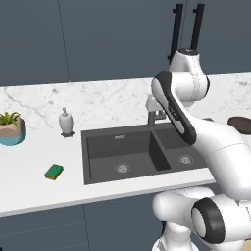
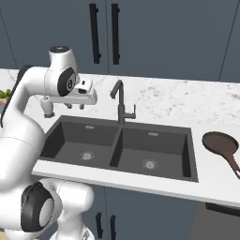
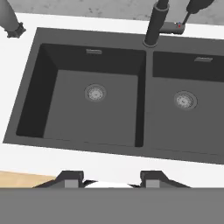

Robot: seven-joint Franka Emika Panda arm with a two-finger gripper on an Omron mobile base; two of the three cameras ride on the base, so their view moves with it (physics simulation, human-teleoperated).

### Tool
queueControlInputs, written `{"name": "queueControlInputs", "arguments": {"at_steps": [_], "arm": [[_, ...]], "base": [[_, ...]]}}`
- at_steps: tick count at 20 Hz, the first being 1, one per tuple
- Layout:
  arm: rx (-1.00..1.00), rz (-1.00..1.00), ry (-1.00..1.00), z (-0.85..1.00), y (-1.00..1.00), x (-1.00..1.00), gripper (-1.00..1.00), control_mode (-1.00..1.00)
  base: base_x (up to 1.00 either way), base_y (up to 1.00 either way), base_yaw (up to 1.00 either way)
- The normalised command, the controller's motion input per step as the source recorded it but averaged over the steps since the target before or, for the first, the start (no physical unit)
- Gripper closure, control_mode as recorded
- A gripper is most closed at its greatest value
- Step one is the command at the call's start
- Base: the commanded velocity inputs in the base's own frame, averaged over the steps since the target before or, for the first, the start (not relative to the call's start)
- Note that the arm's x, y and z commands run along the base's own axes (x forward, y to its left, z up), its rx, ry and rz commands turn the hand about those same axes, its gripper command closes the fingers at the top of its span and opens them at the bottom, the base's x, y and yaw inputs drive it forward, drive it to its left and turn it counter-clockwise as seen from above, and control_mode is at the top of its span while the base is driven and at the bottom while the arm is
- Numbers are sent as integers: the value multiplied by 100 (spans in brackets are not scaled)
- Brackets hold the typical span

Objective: Pick the pan and sponge and place them into the sink. Then turn on the water.

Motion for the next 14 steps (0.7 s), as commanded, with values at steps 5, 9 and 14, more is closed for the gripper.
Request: {"name": "queueControlInputs", "arguments": {"at_steps": [5,9,14], "arm": [[0,0,-3,-2,0,-1,-100,-100],[0,0,0,0,0,-22,-100,-100],[4,-4,-1,0,-32,-59,-100,-100]], "base": [[0,0,0],[0,0,0],[0,0,0]]}}
